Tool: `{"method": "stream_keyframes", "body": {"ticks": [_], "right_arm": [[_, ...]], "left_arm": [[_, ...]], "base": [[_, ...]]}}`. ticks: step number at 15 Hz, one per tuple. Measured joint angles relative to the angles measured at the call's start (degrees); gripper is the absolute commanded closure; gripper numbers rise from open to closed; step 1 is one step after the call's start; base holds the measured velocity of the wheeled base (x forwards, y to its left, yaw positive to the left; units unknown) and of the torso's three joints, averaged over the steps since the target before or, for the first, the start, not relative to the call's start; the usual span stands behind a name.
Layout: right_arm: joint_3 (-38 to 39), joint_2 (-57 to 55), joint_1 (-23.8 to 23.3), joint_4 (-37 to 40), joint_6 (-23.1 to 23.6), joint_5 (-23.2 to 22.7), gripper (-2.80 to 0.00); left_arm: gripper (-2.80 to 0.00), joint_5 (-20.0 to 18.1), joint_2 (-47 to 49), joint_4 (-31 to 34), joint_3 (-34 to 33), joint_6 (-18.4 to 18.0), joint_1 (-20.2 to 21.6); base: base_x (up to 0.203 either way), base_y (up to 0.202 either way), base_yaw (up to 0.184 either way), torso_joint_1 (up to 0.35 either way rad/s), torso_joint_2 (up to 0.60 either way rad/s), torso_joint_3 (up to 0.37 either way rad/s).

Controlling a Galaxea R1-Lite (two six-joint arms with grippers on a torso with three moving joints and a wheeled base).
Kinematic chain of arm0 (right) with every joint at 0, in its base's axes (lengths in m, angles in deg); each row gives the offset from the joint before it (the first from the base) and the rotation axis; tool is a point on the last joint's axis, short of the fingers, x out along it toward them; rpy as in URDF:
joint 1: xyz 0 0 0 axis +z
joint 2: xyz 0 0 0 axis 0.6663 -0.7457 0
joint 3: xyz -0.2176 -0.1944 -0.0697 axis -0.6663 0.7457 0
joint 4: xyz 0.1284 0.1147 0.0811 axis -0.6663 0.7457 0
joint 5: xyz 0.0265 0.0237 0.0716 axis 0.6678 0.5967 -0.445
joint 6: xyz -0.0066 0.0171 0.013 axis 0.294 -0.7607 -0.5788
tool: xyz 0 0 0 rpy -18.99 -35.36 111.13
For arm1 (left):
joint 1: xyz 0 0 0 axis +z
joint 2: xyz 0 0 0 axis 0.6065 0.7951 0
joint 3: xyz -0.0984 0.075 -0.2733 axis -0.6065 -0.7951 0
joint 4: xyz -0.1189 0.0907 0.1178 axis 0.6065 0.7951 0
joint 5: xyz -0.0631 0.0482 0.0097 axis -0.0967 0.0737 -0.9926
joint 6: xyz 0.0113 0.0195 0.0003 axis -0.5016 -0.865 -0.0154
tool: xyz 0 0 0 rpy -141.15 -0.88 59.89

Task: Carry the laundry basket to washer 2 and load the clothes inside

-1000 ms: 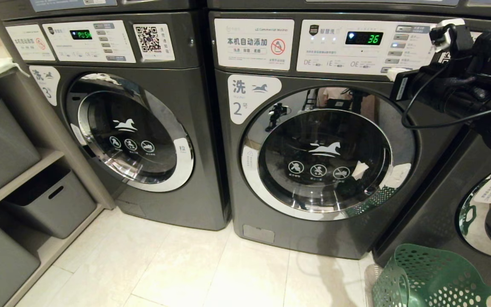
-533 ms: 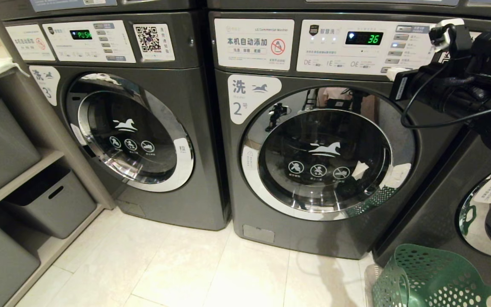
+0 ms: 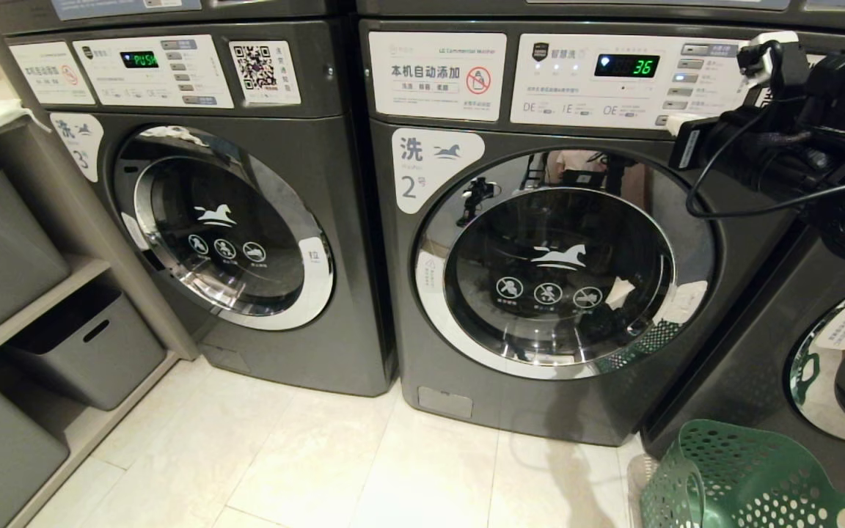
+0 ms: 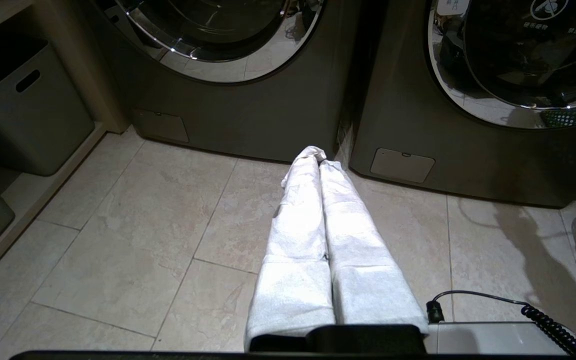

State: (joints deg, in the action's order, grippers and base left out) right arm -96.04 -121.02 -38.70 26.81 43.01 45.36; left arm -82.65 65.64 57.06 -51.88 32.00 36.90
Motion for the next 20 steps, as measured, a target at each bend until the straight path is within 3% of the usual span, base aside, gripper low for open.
{"method": "stream_keyframes", "body": {"ticks": [20], "right_arm": [[2.61, 1.25, 0.00, 0.53, -0.20, 2.12, 0.00]], "left_arm": [[0.00, 0.00, 0.00, 0.00, 0.00, 0.09, 0.00]], "base": [[0.000, 0.000, 0.000, 0.000, 0.00, 0.000]]}}
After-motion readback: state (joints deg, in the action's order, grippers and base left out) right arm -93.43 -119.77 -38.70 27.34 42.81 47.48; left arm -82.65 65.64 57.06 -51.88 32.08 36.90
